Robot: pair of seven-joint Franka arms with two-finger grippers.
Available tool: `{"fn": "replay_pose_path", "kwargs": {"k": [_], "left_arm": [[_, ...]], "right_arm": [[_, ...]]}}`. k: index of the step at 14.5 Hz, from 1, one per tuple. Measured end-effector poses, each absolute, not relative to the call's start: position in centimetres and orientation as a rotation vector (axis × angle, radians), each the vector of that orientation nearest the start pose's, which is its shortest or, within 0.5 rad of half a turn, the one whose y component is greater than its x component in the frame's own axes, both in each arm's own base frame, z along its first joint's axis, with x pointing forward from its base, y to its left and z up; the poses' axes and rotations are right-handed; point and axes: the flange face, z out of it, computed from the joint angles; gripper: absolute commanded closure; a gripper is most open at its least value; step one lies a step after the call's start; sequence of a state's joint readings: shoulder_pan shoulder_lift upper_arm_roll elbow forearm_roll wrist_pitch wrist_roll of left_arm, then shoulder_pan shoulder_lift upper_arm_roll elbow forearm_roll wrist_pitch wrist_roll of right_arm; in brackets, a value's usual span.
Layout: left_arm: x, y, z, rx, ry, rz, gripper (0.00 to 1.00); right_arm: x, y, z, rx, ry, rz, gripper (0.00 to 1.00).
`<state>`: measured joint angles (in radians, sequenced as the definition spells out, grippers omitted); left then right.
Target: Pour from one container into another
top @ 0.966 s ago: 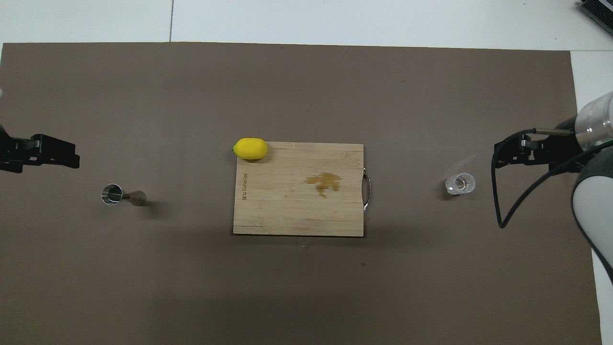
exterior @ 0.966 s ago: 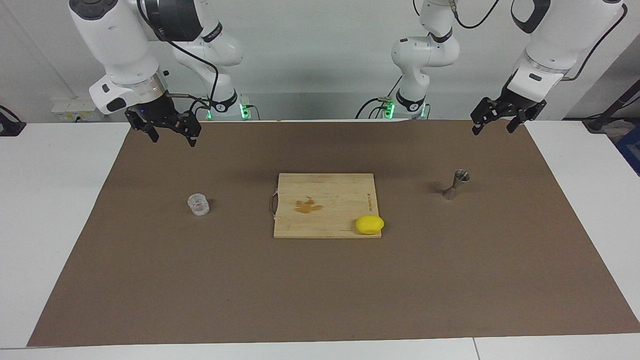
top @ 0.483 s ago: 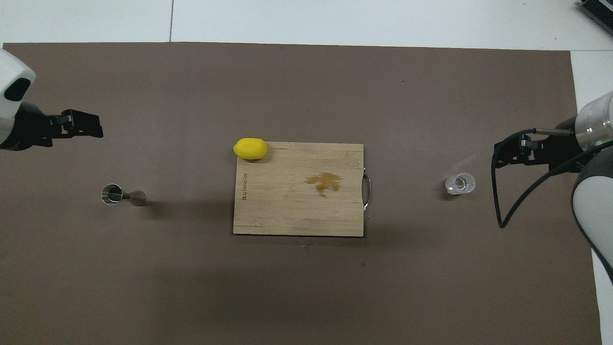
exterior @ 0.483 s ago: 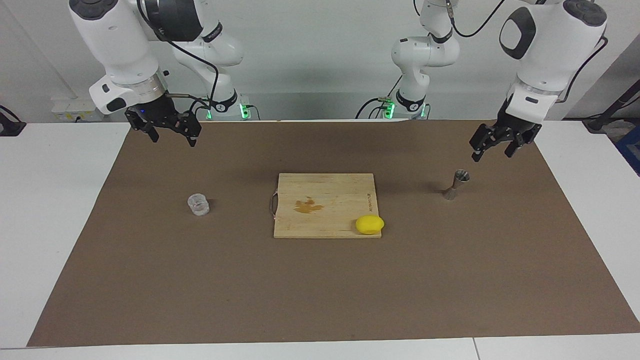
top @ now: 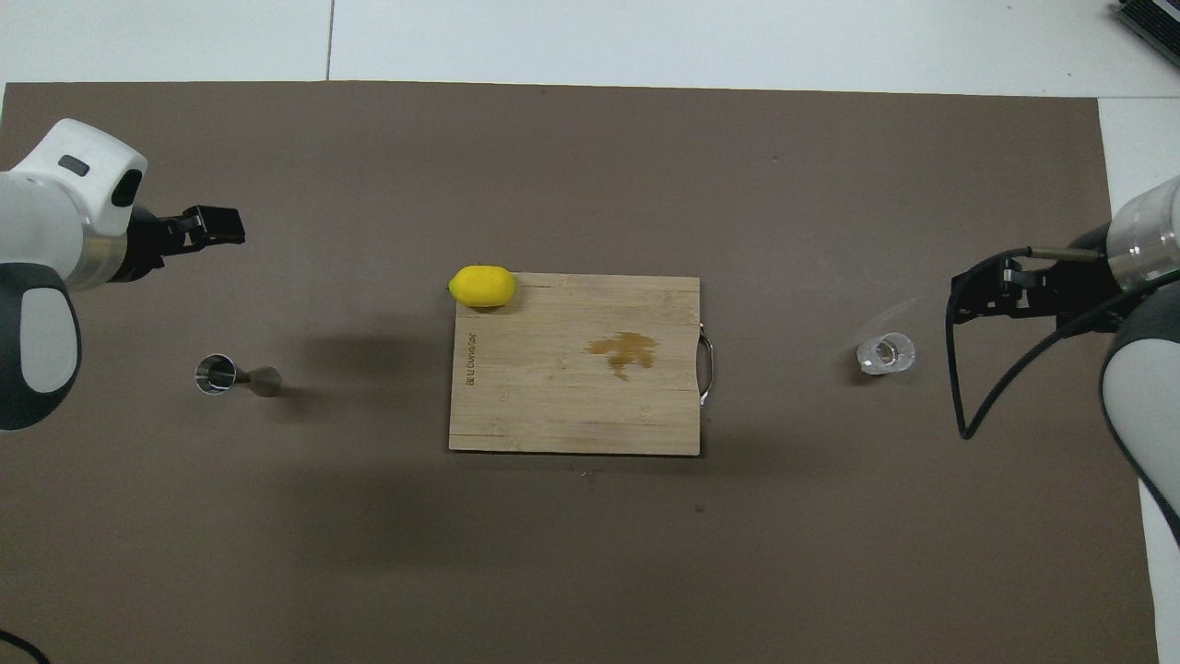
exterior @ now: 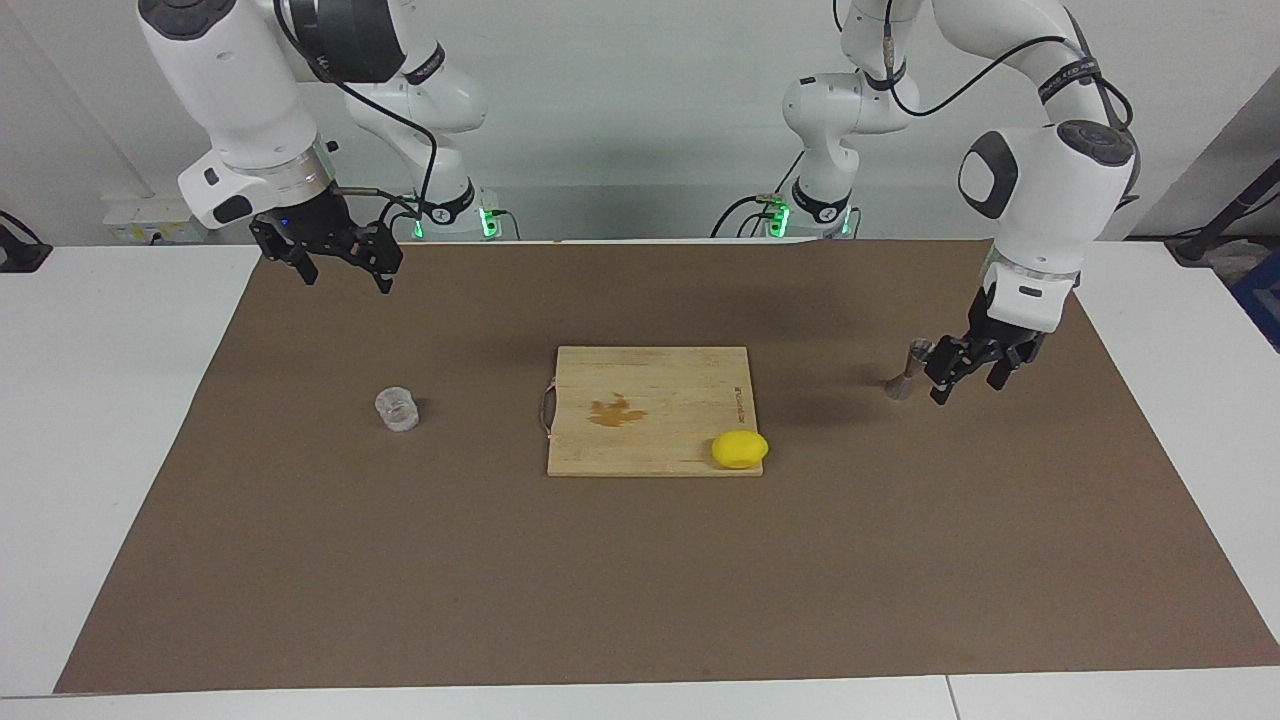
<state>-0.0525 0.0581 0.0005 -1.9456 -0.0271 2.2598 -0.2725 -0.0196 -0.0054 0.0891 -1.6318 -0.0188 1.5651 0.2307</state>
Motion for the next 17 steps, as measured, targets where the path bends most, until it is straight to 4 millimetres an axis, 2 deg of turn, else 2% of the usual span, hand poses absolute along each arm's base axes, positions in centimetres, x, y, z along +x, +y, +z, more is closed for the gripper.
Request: {"fn": "replay_pose_path", "kwargs": {"k": [5, 8, 11, 13, 15, 17], "left_arm": [[58.9, -2.4, 47.6, -3.132, -0.662, -0.394, 0.00], [57.1, -2.9, 46.7, -3.098, -0.759, -0.142, 0.00], [56.0, -3.0, 47.1, -3.081, -0.769, -0.047, 0.00], [55.5, -2.9, 46.8, -3.076, -0.741, 0.021, 0.00], [55.5, -2.3, 47.1, -3.133, -0.575, 0.038, 0.00], [55.6, -0.4, 47.6, -3.254, -0.396, 0.053, 0.00]], "right_arm": [[54.9, 3.6, 59.8, -3.158, 0.255, 0.091, 0.00], [54.9, 3.6, 59.8, -3.158, 0.255, 0.091, 0.00], [54.9, 3.6, 59.8, -3.158, 0.254, 0.091, 0.00], [54.9, 3.6, 59.8, -3.158, 0.255, 0.091, 0.00], [54.9, 3.6, 59.8, -3.158, 0.254, 0.091, 0.00], [54.9, 3.6, 59.8, -3.158, 0.255, 0.091, 0.00]]}}
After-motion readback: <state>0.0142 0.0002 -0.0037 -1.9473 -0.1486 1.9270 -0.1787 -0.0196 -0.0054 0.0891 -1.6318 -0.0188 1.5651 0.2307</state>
